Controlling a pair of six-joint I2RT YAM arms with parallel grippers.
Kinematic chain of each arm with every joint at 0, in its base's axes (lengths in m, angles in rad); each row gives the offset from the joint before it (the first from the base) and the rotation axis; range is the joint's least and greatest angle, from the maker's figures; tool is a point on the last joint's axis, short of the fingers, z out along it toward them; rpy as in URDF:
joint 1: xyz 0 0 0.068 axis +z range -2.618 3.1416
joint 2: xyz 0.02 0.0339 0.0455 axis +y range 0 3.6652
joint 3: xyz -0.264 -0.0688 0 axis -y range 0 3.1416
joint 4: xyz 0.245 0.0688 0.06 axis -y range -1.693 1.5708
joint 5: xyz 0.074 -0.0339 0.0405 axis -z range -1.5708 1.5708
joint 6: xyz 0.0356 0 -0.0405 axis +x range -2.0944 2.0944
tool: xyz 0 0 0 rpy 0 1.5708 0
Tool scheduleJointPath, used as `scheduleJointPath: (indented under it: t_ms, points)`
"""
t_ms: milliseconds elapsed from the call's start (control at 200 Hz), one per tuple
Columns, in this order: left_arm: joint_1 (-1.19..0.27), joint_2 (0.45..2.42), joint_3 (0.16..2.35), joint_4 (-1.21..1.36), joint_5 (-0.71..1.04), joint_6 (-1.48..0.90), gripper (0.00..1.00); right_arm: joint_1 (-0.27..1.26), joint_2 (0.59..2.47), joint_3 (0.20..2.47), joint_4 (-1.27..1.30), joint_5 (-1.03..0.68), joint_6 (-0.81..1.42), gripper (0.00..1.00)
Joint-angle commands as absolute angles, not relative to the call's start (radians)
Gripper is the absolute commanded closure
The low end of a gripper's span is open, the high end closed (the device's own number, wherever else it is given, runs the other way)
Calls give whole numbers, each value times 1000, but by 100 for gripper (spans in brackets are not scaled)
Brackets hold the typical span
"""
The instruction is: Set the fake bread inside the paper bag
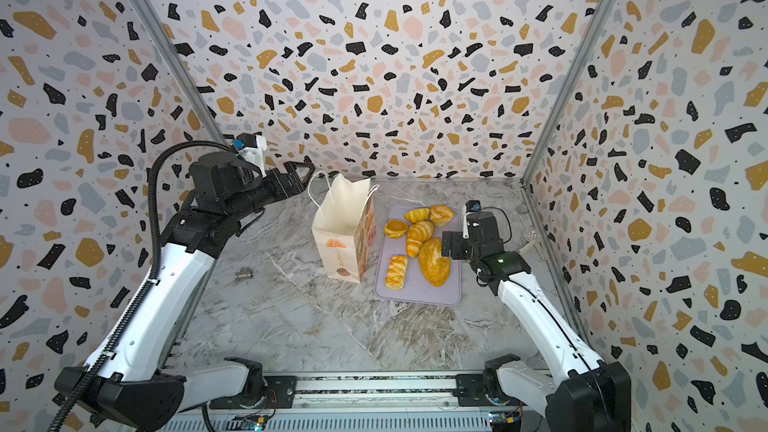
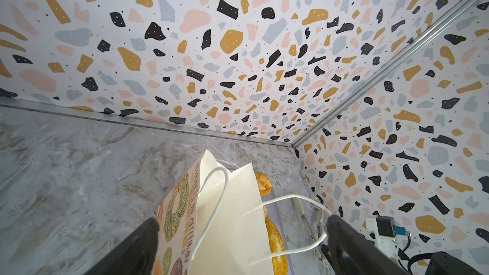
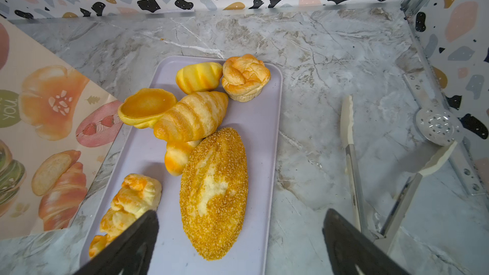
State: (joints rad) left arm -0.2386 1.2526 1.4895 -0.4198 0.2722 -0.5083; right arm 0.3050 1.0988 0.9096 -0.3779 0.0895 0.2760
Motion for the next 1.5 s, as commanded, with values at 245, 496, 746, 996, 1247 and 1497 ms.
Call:
scheduleJointPath:
  t_ms: [245, 496, 746, 996, 1247, 1497]
  points:
    - [-242, 1307, 1508, -439, 293, -295, 0, 298, 1023, 887, -387, 77, 291, 1]
    - [-242, 1400, 1574, -555, 227, -228, 6, 296, 1035, 885, -387, 94, 368, 1]
    - [-242, 1430, 1575, -528, 234, -252, 36, 296, 1031, 878, -352, 100, 399, 1]
    - [-242, 1451, 1588, -446, 250, -281, 53, 295, 1051, 912, -354, 125, 362, 1]
    - [-242, 1530, 1663, -456, 272, -286, 67, 293, 1053, 921, -363, 109, 366, 1]
    - [-241, 1553, 1673, -445, 282, -288, 98, 293, 1046, 926, -359, 103, 379, 1]
